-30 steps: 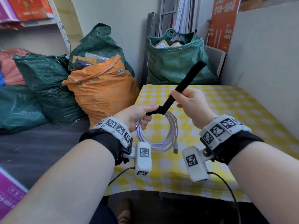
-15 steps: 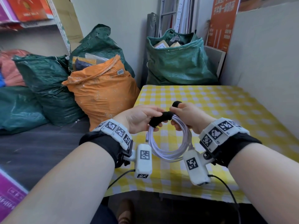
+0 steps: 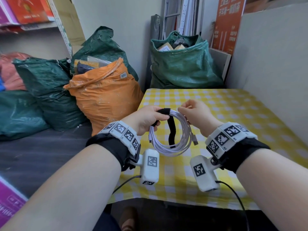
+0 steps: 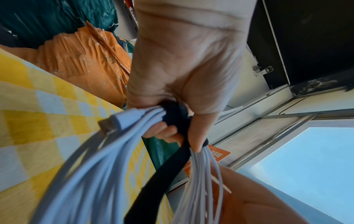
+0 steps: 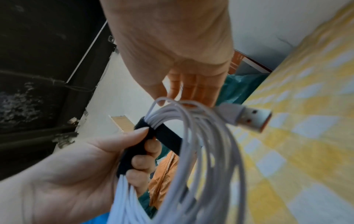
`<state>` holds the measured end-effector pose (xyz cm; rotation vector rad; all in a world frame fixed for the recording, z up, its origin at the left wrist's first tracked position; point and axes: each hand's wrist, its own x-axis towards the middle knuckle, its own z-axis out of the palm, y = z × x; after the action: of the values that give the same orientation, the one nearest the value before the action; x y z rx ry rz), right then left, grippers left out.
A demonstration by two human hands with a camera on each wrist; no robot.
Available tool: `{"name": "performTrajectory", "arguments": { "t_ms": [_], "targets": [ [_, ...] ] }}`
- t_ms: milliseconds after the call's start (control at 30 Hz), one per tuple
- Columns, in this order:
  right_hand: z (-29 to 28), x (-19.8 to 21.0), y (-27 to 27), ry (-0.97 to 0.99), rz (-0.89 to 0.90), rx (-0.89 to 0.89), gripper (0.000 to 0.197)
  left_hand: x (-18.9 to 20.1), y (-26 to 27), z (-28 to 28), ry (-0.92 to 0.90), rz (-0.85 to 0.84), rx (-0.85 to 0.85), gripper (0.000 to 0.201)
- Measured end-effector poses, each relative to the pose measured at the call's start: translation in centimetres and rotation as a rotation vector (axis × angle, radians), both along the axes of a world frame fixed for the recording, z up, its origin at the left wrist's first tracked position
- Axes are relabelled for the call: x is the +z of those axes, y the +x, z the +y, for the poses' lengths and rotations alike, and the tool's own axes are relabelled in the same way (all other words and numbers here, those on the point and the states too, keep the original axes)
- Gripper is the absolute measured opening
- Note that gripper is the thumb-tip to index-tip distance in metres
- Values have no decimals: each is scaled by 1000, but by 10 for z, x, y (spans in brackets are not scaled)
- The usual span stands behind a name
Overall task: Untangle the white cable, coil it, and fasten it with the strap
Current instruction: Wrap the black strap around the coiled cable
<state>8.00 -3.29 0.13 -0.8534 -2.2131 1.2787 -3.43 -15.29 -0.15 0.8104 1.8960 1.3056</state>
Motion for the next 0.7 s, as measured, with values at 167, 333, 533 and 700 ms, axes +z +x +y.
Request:
{"name": "performTrajectory", "arguments": {
  "t_ms": [167, 333, 533, 700],
  "targets": [
    [-11, 3, 3, 245, 131, 231, 8, 7, 0, 1, -16, -49, 44, 10],
    [-7, -5, 1, 514, -28, 321, 41, 6, -1, -3, 56, -117, 63, 11],
    [-6, -13, 2, 634, 97, 362, 22, 1, -5, -5, 101, -268, 3, 15],
    [-7, -14, 1, 493, 182, 329, 9, -1, -5, -8, 119, -305, -47, 14]
  ]
}}
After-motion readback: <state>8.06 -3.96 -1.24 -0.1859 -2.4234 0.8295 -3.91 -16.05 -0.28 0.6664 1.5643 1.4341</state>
